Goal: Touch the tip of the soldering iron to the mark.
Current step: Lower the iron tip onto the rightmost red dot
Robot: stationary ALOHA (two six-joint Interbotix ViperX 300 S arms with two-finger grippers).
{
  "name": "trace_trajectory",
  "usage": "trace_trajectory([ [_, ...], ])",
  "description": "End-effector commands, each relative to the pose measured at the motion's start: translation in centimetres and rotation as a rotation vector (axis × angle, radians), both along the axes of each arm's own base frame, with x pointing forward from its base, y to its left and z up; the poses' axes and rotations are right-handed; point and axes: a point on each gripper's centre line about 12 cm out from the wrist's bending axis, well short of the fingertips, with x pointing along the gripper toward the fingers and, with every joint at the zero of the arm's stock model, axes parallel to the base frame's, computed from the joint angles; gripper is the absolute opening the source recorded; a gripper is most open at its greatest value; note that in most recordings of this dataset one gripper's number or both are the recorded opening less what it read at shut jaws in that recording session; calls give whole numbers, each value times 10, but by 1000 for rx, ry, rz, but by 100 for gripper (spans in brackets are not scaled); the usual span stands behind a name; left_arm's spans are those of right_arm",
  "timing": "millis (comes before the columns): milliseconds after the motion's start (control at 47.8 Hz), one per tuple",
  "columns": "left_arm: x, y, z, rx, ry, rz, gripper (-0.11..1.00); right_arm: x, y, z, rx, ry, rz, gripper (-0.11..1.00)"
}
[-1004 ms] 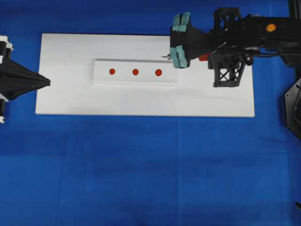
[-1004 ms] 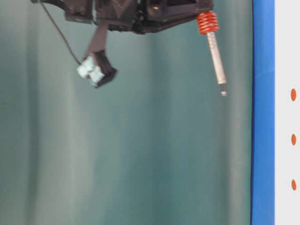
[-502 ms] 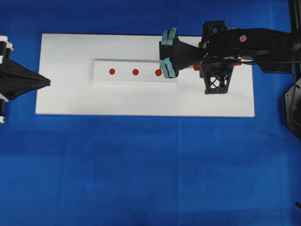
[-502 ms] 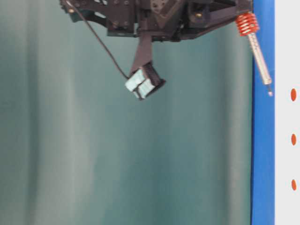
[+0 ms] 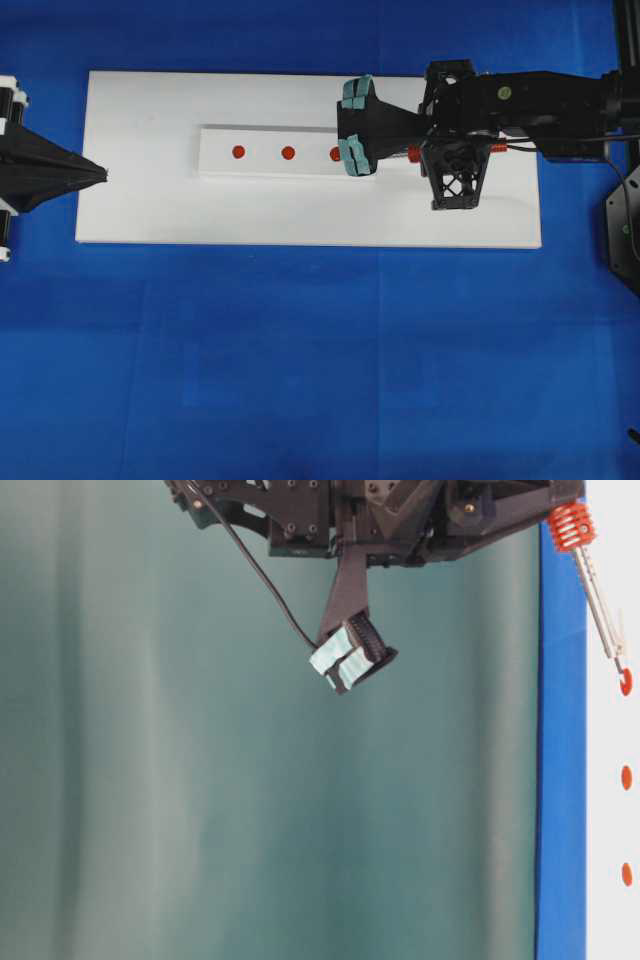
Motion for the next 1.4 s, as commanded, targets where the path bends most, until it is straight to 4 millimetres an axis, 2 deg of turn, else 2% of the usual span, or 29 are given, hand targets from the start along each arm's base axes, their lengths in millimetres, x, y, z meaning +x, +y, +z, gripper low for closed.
trace_trajectory([
  [0,1,-1,4,3,-11,-3,0,4,0,8,-3,-29,2,6],
  [397,2,0,2,1,-6,-1,0,3,-6,4,-1,-18,-17,6],
  [1381,1,0,3,1,-9,-1,0,4,-6,4,-2,-18,-14,6],
])
